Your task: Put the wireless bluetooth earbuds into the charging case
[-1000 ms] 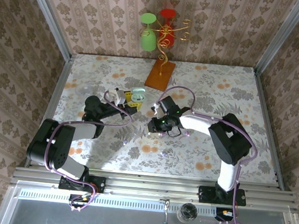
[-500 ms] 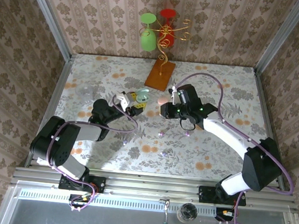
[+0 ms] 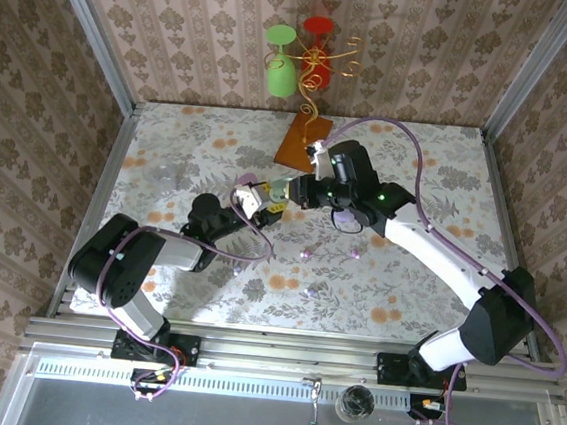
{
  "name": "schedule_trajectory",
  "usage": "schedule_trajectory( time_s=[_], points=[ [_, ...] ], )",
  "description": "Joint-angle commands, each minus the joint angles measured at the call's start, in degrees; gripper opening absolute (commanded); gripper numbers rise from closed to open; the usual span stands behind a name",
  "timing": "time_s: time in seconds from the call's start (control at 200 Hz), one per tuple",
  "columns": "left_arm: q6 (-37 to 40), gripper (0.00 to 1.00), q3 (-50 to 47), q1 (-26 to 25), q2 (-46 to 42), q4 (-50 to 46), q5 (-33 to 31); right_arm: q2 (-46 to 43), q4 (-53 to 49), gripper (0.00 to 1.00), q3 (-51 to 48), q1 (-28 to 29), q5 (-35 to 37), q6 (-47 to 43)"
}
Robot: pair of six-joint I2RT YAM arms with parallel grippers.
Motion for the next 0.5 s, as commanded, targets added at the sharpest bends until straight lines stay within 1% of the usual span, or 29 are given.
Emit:
schedule_trajectory(
  time_s=[0.0,0.245,0.495],
  points=[
    [1.5,0.42,1.1,-0.5,0.6,1.6,-0.6,2.2,-1.2,0.17,2.6,0.7,-1.6,-1.7],
    [1.4,0.42,1.2,-1.0,0.0,1.5,0.3,4.9,-0.8,0.17,4.7,1.2,-2.8,-1.7],
    [0.9,0.42,0.9,-1.1,-0.8,1.4,1.0,6.2,-1.8,0.18,5.6,1.2,-1.5,-2.6]
  ],
)
